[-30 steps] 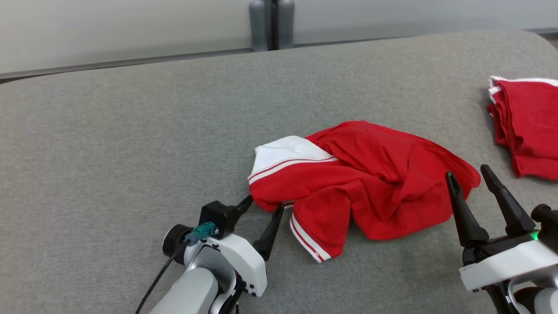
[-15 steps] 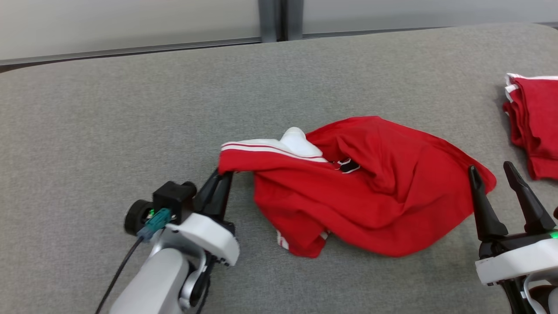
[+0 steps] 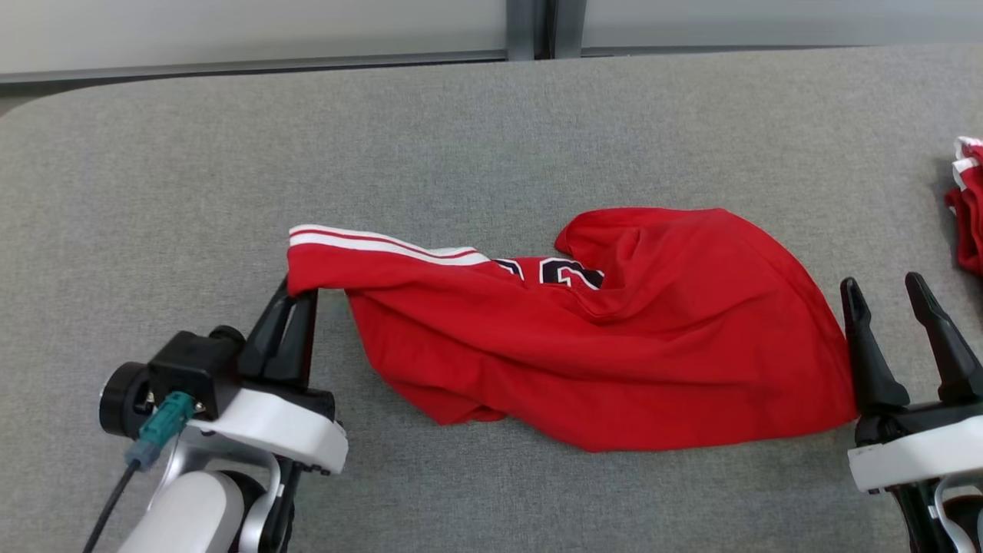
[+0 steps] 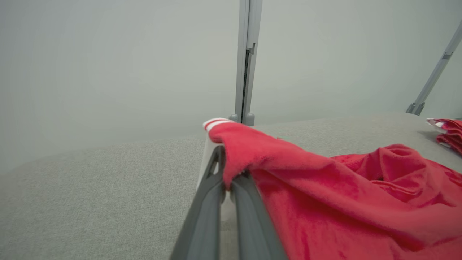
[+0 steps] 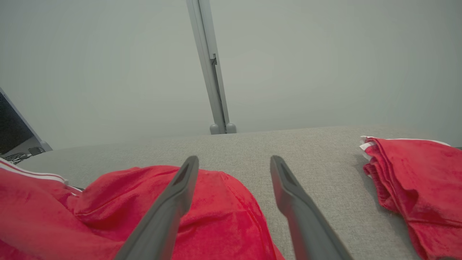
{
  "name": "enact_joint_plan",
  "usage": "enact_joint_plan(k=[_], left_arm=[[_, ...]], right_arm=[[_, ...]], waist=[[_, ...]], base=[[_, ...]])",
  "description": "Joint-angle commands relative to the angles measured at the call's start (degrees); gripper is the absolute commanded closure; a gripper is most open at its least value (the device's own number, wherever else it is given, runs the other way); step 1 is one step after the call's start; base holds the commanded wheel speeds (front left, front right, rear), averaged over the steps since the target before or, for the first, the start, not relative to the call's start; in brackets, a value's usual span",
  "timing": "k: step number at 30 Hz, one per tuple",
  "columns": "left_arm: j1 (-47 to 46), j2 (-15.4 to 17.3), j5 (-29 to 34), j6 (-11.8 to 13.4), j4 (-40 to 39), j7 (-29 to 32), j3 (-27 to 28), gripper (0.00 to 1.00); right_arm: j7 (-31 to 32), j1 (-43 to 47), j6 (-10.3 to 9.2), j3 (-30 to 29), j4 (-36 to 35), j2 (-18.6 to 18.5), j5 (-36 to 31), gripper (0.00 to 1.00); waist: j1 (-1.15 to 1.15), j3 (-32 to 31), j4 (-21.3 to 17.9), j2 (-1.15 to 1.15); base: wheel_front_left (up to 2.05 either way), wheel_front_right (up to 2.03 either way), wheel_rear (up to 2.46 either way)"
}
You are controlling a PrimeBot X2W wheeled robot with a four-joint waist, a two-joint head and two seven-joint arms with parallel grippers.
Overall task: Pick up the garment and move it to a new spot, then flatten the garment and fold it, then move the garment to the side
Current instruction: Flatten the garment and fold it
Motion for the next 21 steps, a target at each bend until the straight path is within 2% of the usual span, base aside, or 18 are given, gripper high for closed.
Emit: enact_joint_plan(k=[1,8,18,21], left_arm=[[-1.3,0.3,-0.2,0.4,0.0,0.1,0.6,1.0],[-8.7,-1.4,-2.7,-1.1,8.1,-0.9,3.1,1.0],[-23.4,-5.0,-6.1,-5.9,32.2,-3.8,4.9,1.0],[-25.3,-5.6,-6.6,-7.0,36.3,-5.3,5.0,1.0]], right_arm=[[0.0,-0.7,0.0,0.1,-0.3,-0.3,0.3,0.0],[-0.5,-3.1,0.0,0.8,-0.1,-0.9,1.0,0.0],[-1.9,-5.6,0.0,1.8,1.2,-1.3,2.0,0.0],[-2.1,-5.9,0.0,1.8,1.6,-1.4,2.0,0.0]], waist=[[0.0,1.0,-0.7,0.0],[0.0,5.2,-3.9,0.0],[0.0,9.3,-7.1,0.0],[0.0,9.3,-7.2,0.0]], base=[[0.0,0.0,0.0],[0.0,0.0,0.0],[0.0,0.0,0.0],[0.0,0.0,0.0]])
